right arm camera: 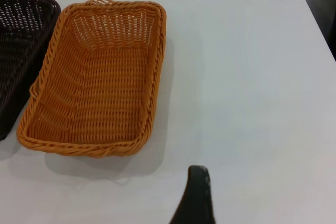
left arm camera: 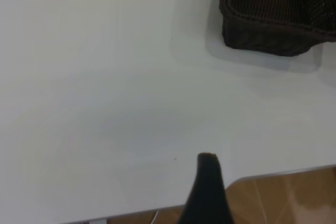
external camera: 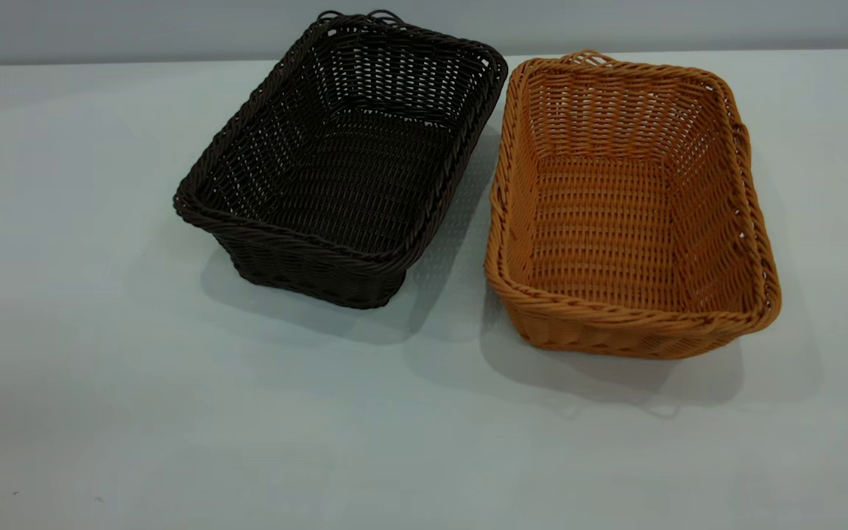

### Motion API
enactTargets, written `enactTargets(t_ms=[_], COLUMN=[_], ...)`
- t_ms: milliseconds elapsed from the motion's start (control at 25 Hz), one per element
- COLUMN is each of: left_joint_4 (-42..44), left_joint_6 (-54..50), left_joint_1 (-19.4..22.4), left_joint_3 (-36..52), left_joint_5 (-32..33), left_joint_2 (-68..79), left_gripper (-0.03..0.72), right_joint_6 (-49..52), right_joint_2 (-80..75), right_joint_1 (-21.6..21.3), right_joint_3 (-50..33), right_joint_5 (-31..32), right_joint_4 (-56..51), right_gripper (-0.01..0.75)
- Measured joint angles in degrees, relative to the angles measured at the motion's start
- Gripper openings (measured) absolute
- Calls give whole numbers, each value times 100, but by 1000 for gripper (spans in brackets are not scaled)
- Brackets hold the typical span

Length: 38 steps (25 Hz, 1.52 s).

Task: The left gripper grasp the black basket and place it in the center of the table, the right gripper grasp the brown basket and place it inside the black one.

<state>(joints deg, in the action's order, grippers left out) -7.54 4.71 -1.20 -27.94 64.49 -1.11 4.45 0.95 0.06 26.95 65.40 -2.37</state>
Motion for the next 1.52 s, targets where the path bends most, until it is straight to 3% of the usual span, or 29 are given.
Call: enactTargets(t_ms=[1320, 1520], left_joint_4=[0, -33], left_joint_6=[-34, -48], left_joint_1=[-6, -6], left_joint_3=[0, -265], left_joint_5=[-6, -552], left_joint_2=[52, 974], left_gripper=[543, 543], right_joint_6=[0, 0], right_joint_2=[0, 0], right_joint_1=[0, 0], right_joint_3=[0, 0], right_joint_5=[0, 0], right_joint_4=[0, 0], right_gripper=[582, 582])
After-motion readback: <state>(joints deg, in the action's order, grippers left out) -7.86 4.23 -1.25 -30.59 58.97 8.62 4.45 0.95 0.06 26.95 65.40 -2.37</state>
